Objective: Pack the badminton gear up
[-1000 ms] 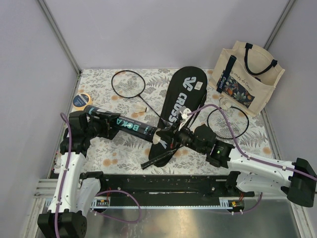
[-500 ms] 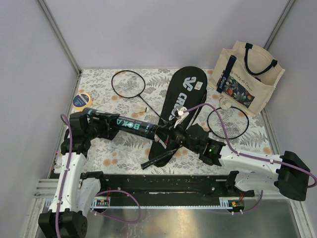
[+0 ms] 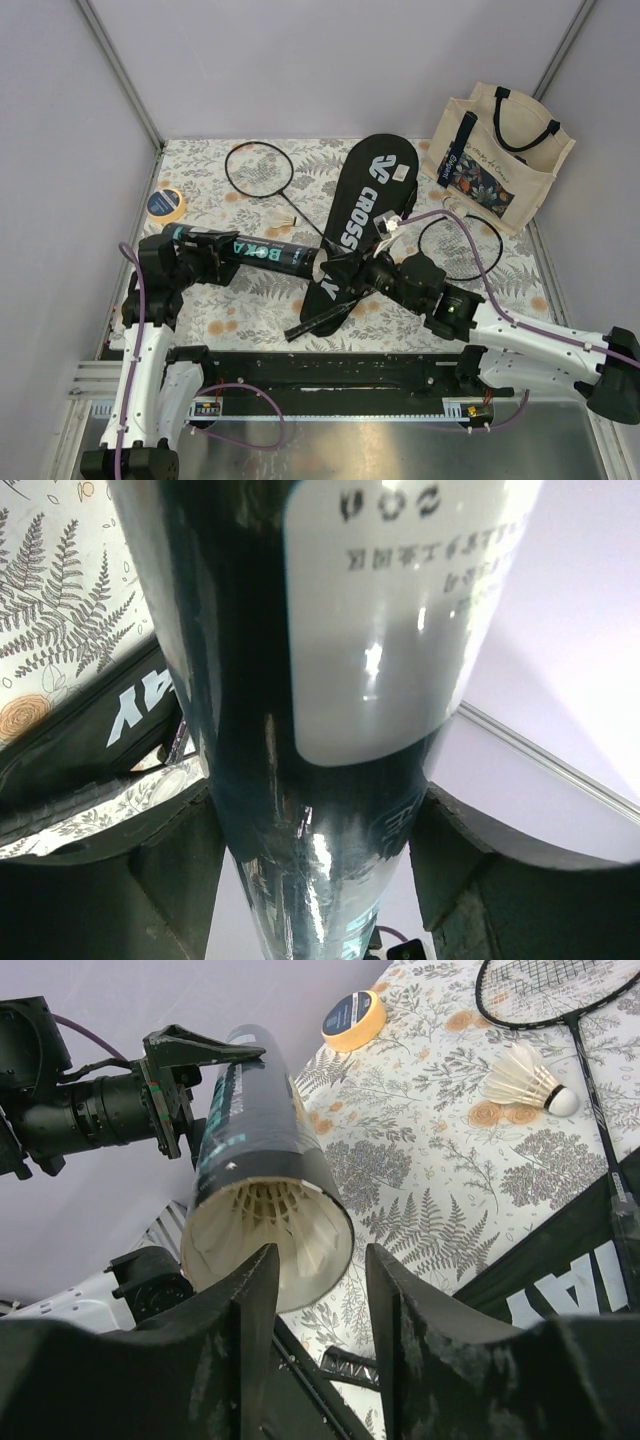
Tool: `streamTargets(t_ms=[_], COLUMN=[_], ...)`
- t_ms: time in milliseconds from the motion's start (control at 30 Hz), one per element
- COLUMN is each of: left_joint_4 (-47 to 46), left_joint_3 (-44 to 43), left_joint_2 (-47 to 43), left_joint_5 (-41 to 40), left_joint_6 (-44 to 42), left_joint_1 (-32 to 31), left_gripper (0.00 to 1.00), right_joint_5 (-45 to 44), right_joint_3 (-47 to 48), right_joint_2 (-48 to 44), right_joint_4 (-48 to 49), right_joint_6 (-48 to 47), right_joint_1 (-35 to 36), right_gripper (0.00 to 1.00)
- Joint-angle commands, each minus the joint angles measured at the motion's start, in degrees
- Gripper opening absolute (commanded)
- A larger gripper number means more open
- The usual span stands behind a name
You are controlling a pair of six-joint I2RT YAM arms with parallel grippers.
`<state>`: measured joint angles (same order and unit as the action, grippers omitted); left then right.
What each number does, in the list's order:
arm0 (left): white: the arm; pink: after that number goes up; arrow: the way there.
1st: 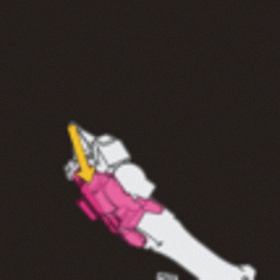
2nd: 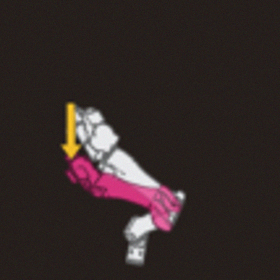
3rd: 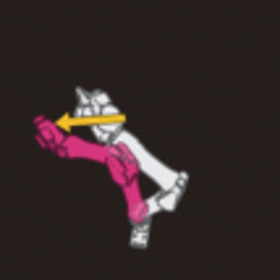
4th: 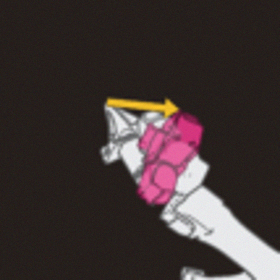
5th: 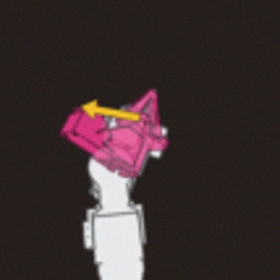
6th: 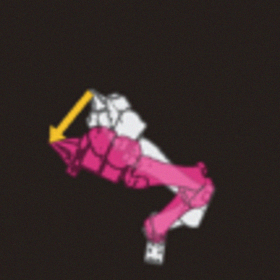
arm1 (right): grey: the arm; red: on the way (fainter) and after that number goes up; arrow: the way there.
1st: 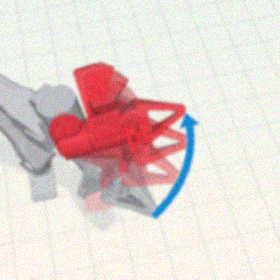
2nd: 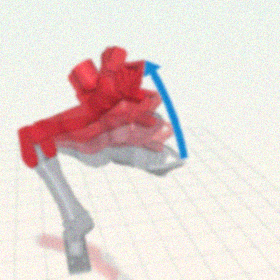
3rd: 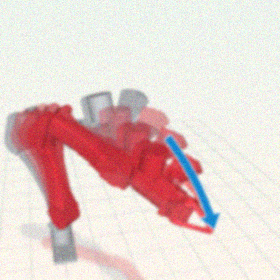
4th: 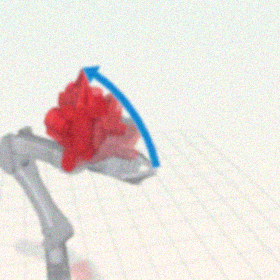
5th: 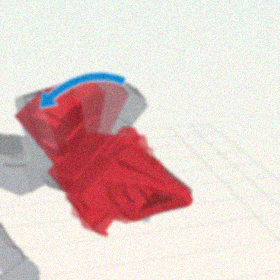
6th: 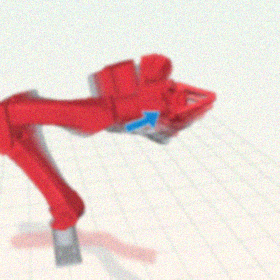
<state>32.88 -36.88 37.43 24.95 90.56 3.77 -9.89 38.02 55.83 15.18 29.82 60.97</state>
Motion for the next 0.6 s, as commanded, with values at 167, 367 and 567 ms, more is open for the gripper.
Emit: streamTargets(t_ms=[167, 367, 567], left_joint_4=[-4.1, -3.9, -3.7], left_joint_3=[-0.6, -2.3, -1.9], left_joint_2=[-3.0, -3.6, -3.2], left_joint_5=[-3.2, -12.9, -15.3], left_joint_6=[3.7, 2.2, -3.1], left_joint_1=[0.0, 0.0, 0.3], left_gripper=[0.2, 0.21, 0.22], right_joint_5=[-3.2, -13.5, -19.5], right_joint_3=[-0.9, -0.8, 1.6], right_joint_2=[-7.0, -9.3, -7.7], right_joint_4=[-6.7, -10.3, -17.6], right_joint_6=[3.2, -2.0, -10.9], right_joint_1=[-0.1, -1.4, -11.5], right_gripper=[0.6, 0.61, 0.61])
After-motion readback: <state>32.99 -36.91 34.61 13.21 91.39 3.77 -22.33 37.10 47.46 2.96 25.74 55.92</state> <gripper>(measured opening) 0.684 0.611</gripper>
